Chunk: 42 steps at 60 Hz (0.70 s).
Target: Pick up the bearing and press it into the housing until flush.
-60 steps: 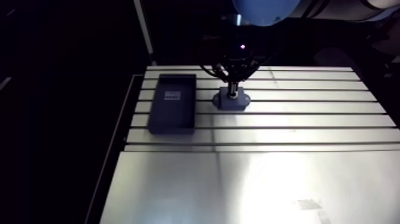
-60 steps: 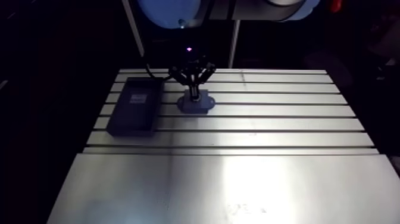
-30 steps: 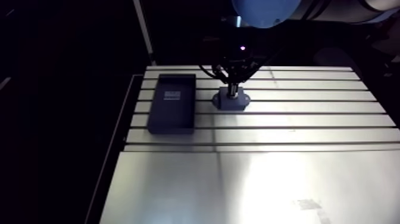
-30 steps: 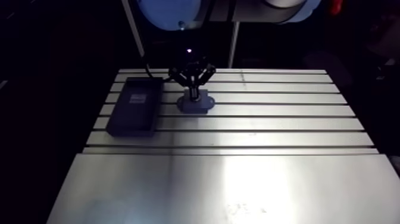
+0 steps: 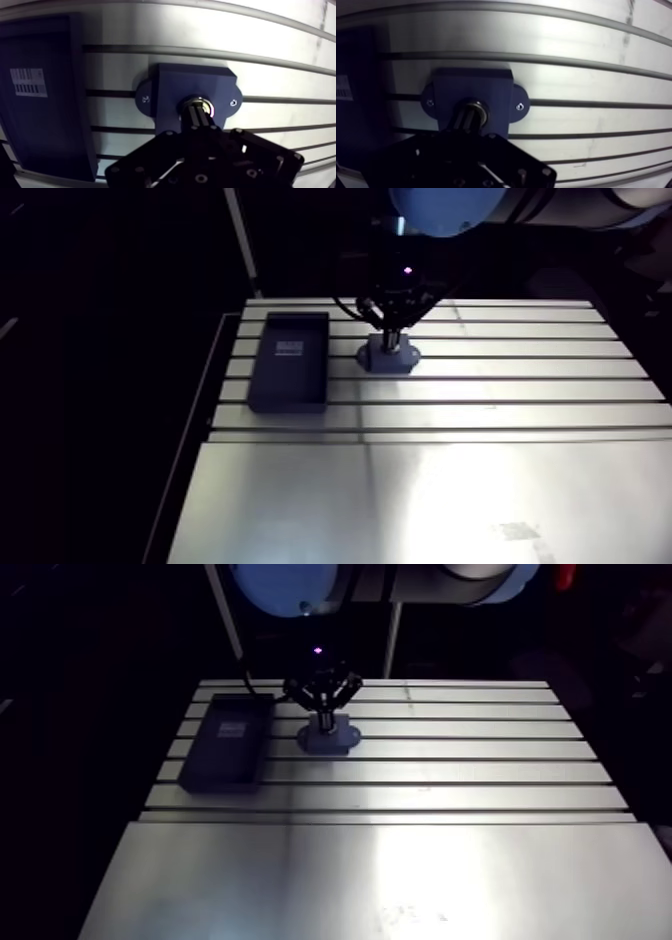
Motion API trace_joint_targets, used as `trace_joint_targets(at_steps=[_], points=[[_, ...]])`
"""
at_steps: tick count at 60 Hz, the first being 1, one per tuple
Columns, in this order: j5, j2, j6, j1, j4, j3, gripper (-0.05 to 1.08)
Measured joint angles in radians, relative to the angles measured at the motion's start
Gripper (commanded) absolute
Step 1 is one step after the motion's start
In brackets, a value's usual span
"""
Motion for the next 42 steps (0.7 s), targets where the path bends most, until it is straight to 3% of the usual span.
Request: trace_joint_targets(at_steps=[42], points=[[0.0, 0.002, 0.0, 0.0, 0.0, 0.002, 1.02]])
